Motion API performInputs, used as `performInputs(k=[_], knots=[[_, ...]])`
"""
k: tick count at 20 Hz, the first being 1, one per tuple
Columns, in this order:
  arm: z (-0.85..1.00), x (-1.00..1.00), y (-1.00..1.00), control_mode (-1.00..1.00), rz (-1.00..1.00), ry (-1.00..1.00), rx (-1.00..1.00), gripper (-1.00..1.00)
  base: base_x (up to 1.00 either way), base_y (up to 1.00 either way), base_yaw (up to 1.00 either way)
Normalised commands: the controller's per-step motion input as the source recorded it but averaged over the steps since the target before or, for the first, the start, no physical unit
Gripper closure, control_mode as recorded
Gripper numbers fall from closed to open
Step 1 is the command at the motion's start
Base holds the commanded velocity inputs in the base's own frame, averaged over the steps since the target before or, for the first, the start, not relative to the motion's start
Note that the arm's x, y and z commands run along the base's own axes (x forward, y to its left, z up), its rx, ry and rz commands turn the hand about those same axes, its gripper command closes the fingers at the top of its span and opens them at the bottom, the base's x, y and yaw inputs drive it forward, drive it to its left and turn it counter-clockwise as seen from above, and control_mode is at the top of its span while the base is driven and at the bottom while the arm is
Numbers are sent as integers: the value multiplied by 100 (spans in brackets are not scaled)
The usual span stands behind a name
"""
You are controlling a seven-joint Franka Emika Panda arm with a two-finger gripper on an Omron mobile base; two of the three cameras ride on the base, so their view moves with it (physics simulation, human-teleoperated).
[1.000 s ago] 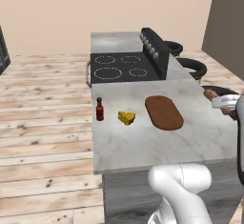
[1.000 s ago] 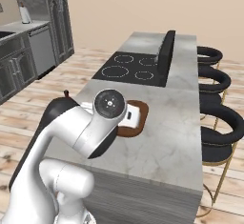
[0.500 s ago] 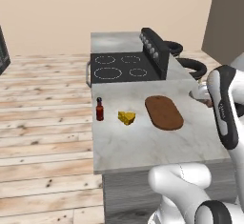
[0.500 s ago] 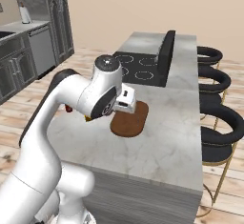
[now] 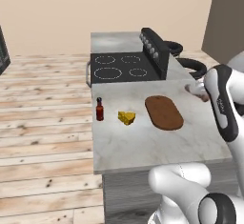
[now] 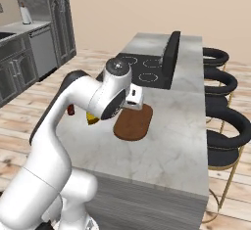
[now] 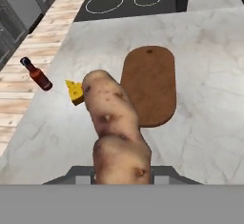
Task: Retrieve the reheated potato from the microwave, then place the potato, cheese, and condiment on the cutting board.
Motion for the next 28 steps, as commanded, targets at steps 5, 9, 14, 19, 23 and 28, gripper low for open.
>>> performInputs(k=[5,9,14,19,23,28], knots=[[-16,35,1,-100,21,-9,-4,100,0,0,0],[-2,53,1,-100,18,14,-7,100,0,0,0],[-3,50,0,-100,19,15,-9,100,0,0,0],[-7,40,0,-100,14,1,-11,100,0,0,0],[-12,32,0,-100,4,0,-18,100,0,0,0],[-19,25,0,-100,6,0,-19,100,0,0,0]])
